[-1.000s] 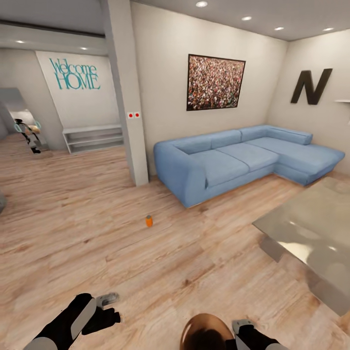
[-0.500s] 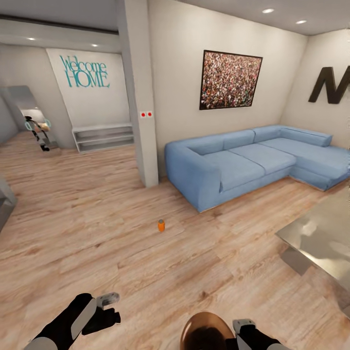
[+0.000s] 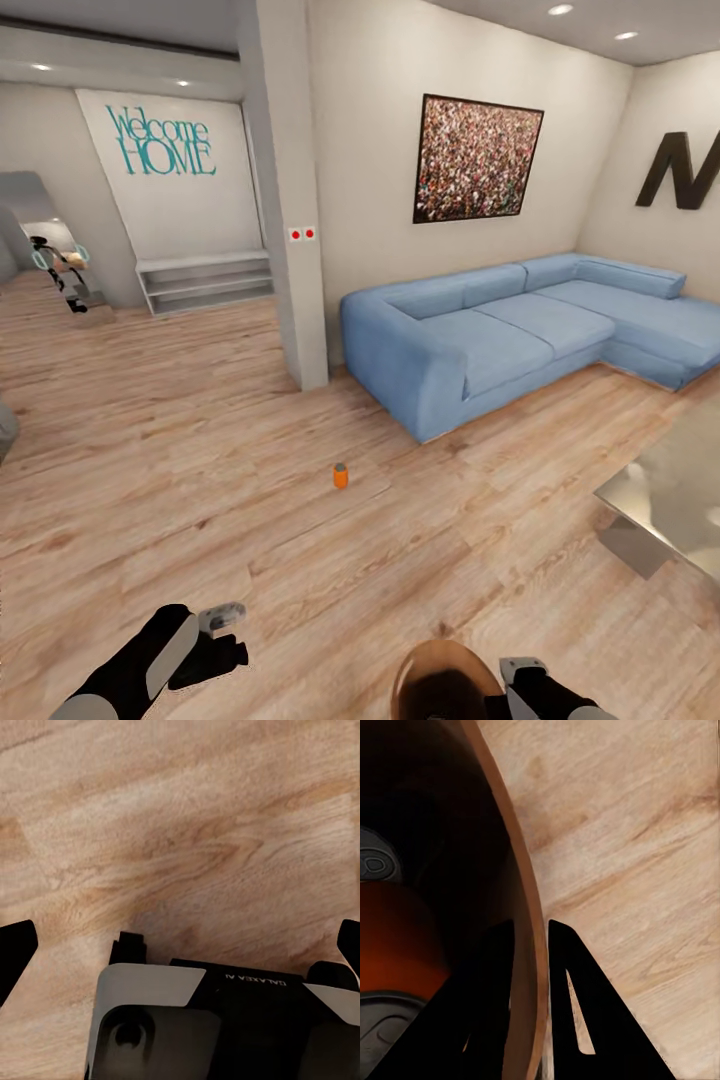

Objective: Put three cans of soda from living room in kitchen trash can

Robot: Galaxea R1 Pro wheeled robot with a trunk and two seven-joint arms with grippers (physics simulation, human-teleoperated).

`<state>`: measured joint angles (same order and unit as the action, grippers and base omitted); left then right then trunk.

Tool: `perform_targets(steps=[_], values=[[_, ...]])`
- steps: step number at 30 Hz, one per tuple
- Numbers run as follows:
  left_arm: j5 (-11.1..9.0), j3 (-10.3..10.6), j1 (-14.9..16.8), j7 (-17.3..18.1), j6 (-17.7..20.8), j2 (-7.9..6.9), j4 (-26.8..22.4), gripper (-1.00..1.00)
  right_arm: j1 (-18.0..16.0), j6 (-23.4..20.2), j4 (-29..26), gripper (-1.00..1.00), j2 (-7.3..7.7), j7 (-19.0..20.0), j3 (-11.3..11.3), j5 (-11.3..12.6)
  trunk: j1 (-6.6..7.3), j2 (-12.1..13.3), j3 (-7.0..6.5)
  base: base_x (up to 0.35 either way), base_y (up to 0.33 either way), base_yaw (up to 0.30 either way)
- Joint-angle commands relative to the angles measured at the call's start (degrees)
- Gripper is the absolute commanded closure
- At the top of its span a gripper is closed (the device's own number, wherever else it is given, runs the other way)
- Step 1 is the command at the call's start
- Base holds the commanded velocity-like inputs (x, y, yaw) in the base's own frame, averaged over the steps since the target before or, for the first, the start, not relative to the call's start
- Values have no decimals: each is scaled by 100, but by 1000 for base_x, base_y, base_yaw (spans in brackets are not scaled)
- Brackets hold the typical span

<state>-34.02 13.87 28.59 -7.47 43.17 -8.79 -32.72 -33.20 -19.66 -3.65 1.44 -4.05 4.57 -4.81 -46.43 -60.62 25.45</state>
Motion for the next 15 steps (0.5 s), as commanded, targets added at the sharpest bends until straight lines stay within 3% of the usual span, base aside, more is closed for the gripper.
perform_targets(steps=[1, 4, 7, 15], values=[[0, 1, 0, 1, -1, 0, 2, -100, -2, 4, -3, 100, 32, 30, -8, 52, 0, 0, 1, 255, 274, 60], [1, 1, 1, 0, -1, 0, 2, -100, -2, 0, -86, 100, 146, 40, 262, 52, 0, 0, 4, 255, 274, 68], [1, 2, 2, 0, -1, 0, 2, -100, -2, -7, -166, 100, 240, 42, 369, 54, 0, 0, 5, 254, 275, 49], [4, 2, 1, -7, -6, 8, 4, -100, -2, 6, -219, 100, 355, 54, 432, 59, 0, 0, 6, 254, 275, 11]])
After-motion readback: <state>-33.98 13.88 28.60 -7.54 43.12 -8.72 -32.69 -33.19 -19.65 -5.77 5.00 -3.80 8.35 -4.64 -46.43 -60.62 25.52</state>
